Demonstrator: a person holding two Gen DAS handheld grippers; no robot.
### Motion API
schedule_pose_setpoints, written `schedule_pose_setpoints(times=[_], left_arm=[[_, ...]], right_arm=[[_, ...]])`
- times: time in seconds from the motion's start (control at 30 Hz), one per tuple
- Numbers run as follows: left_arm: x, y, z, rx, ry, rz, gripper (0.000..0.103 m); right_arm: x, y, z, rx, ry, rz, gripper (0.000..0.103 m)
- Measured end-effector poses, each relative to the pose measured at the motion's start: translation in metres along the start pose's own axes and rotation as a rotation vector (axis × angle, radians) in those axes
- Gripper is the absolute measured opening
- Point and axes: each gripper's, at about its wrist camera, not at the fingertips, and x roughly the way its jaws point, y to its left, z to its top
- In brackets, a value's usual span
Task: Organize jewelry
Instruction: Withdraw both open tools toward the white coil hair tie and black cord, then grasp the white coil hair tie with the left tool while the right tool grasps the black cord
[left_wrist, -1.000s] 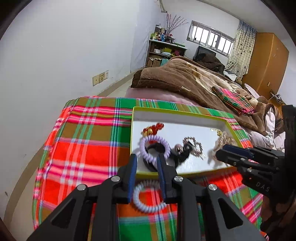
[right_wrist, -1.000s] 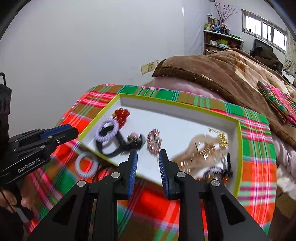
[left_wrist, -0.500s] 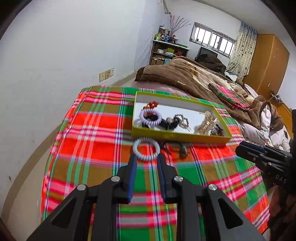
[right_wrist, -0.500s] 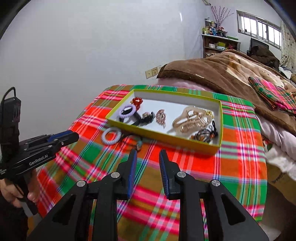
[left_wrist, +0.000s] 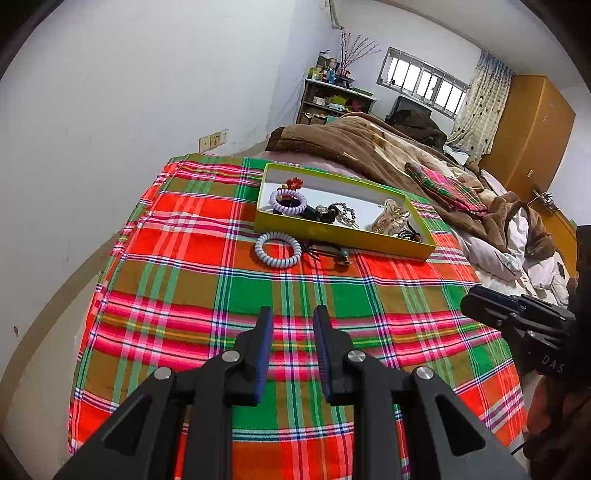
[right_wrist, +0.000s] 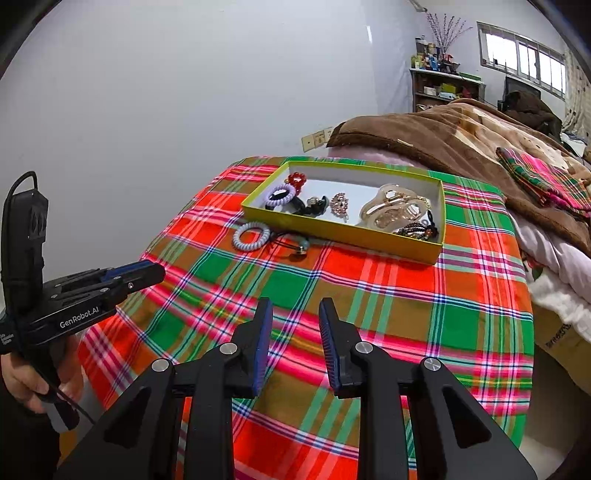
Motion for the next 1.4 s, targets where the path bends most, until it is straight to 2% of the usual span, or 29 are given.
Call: schedule_pose_setpoints(times=[0.1, 0.13, 0.37, 0.8, 1.1, 1.4], left_arm=[[0.002, 0.003, 0.002, -0.008, 0.0, 0.0, 0.024], [0.003, 0.004, 0.003, -0.012, 0.002, 0.002, 0.025], [0.023, 0.014, 0.014, -0.032, 0.022, 0.006, 0.027], [0.077, 0.036, 0.039, -0.049, 0.078, 0.0, 0.028], [0.099, 0.043, 0.049, -0.052, 0.092, -0.016, 0.028], [0.115, 0.047, 0.054, -0.057, 0.111, -0.022, 0.028]], right_arm=[[0.005, 0.005, 0.001, -0.013, 0.002, 0.004, 0.039], [0.008, 0.006, 0.002, -0.02, 0.003, 0.007, 0.039], [0.031, 0.01, 0.011, -0.048, 0.024, 0.014, 0.039], [0.102, 0.002, 0.035, -0.105, 0.07, 0.021, 0.039], [0.129, 0.009, 0.046, -0.161, 0.087, 0.031, 0.039], [0.15, 0.012, 0.048, -0.19, 0.116, -0.001, 0.039]])
